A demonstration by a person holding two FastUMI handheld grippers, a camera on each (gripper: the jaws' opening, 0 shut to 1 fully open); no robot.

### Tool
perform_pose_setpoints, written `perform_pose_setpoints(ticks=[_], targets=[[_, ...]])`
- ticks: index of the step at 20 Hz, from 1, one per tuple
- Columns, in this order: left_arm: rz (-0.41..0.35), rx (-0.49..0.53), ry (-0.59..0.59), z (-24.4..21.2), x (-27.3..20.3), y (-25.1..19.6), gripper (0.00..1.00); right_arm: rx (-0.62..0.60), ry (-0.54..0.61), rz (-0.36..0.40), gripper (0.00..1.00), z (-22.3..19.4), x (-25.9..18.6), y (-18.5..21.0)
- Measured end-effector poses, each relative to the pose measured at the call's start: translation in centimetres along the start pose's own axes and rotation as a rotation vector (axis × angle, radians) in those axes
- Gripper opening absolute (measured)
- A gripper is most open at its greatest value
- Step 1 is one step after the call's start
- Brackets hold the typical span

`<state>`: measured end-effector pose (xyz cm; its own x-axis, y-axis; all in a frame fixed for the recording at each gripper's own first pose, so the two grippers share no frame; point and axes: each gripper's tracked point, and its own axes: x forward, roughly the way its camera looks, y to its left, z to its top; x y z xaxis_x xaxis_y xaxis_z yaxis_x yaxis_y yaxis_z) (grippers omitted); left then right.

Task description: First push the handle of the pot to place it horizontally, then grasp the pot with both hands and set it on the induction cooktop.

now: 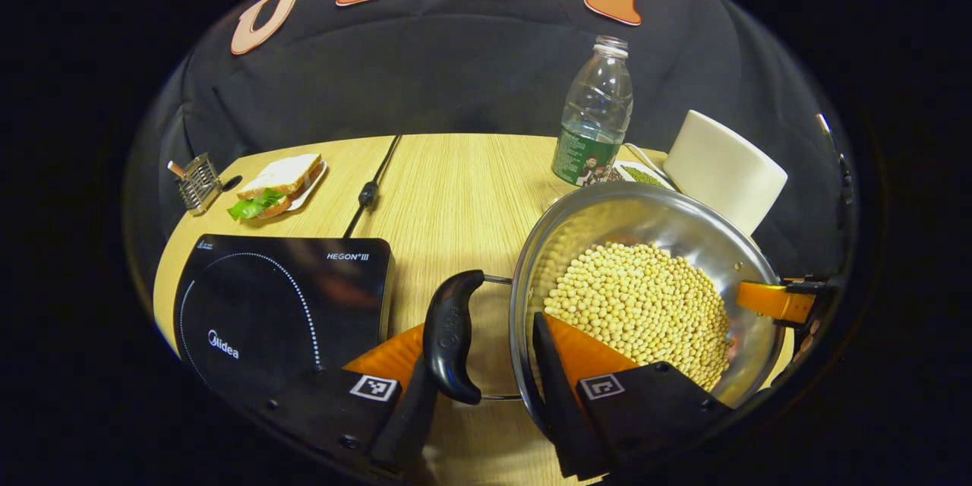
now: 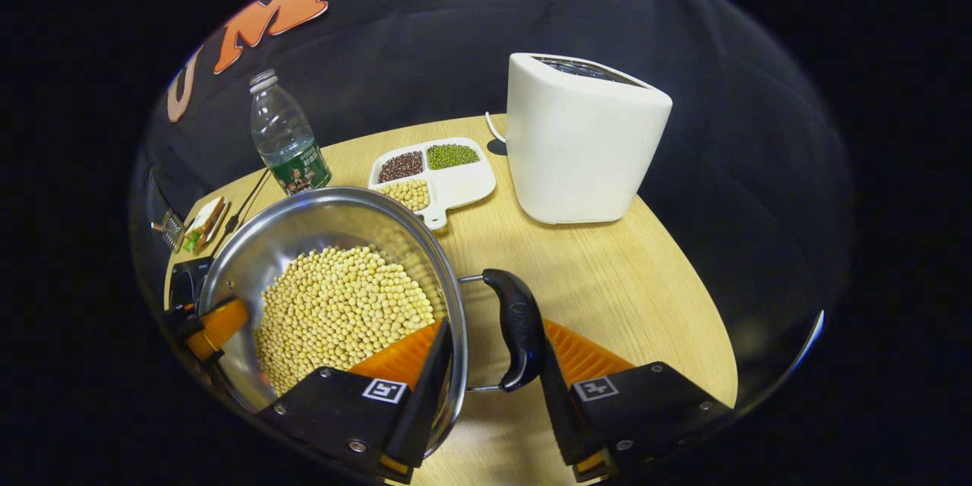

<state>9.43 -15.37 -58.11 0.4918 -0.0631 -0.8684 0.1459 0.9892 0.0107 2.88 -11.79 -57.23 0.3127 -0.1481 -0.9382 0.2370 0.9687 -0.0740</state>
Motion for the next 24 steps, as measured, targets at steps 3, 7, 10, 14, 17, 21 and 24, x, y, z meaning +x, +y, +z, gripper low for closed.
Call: perform_pose_setpoints(ticks=[3, 7, 10, 14, 17, 21, 24], targets=[[0.036, 0.035, -0.029, 0.4, 0.0, 0.2, 0.73, -0.032, -0.034, -0.021, 0.62, 0.2, -0.4, -0.1], [0.038, 0.022, -0.033, 0.3, -0.6, 0.4, 0.70, -0.058, -0.077, -0.022, 0.55, 0.9, -1.4, 0.2], [0.055, 0.034, -0.079, 1.9, -2.5, 0.9, 0.68, -0.055, -0.116, -0.006, 0.59, 1.7, -3.2, 0.7], [0.070, 0.040, -0.125, 3.3, -5.4, 2.0, 0.70, -0.043, -0.158, 0.012, 0.58, 2.4, -6.1, 1.8], [0.077, 0.037, -0.156, 4.0, -7.9, 2.9, 0.70, -0.044, -0.177, 0.028, 0.58, 2.7, -8.7, 2.7], [0.094, 0.020, -0.189, 4.6, -11.4, 5.2, 0.67, -0.065, -0.207, 0.043, 0.58, 3.2, -11.5, 5.2], [0.113, 0.009, -0.211, 5.0, -13.7, 7.6, 0.68, -0.084, -0.224, 0.056, 0.58, 3.1, -14.2, 7.8]])
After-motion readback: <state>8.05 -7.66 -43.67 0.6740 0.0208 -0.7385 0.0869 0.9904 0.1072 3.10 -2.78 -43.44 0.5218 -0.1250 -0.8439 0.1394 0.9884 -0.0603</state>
